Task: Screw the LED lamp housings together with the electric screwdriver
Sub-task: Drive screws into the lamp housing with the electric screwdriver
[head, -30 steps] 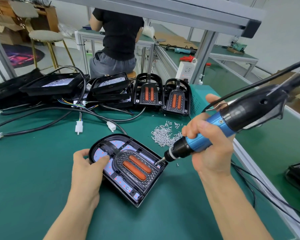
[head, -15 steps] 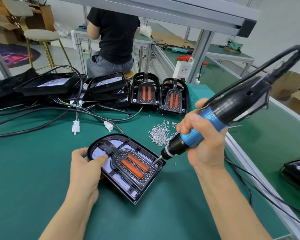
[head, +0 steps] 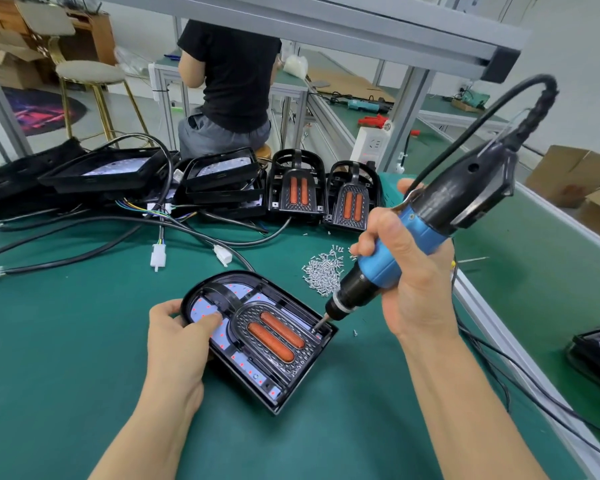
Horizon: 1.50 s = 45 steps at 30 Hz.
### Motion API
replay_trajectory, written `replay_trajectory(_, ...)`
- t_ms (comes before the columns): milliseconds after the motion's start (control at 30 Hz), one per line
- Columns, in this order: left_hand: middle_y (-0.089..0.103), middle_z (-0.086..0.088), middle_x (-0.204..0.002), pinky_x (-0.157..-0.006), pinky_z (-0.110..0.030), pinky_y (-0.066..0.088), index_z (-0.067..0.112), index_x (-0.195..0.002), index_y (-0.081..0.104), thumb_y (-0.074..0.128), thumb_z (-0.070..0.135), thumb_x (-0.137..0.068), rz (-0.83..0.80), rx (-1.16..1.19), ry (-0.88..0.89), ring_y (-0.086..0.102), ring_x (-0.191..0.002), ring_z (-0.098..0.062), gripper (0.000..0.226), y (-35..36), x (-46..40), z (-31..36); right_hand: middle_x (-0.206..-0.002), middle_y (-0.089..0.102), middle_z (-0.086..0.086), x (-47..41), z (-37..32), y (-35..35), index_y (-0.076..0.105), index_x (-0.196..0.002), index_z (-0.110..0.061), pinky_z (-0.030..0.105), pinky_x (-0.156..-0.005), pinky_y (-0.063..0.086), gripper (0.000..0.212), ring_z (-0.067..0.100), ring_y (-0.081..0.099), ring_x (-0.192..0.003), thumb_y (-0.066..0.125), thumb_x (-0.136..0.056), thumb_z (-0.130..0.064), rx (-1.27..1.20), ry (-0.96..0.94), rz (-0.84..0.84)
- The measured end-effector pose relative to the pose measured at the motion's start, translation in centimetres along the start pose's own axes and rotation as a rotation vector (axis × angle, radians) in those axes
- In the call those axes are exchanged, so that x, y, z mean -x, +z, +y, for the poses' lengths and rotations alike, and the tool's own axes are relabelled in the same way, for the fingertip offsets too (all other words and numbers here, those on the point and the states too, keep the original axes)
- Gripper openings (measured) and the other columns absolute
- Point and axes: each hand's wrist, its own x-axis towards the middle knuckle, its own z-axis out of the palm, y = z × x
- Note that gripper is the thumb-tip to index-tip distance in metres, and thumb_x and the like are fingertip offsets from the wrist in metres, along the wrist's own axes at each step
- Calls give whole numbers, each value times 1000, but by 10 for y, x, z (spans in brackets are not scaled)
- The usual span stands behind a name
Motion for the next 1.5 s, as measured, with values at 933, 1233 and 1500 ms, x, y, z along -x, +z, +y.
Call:
replay_trajectory(933,62,-10,-88,-63,-34,48,9,-112,43,58,-9,-85,-21,28,2,59,-69,-22,36,1,2,1,-84,69,1,-27,11,2,69,-83,-18,33,-69,51,20,18,62,-70,82,-68,-16,50,124,231)
replay_trajectory(1233,61,-7,-82,-58,-31,45,11,-107,43,57,-10,-84,13,26,17,57,-66,-22,35,2,3,2,-89,68,2,-23,-3,-20,71,-91,-22,24,-64,48,27,15,57,-67,71,-66,-14,-156,170,-326)
replay_trajectory(1500,61,-7,-85,-60,-32,47,11,-110,43,58,-10,-84,12,22,9,58,-67,-20,37,2,2,2,-62,58,-3,-10,-5,-16,68,-83,-25,24,-62,47,22,14,55,-59,76,-64,-17,-120,119,-289)
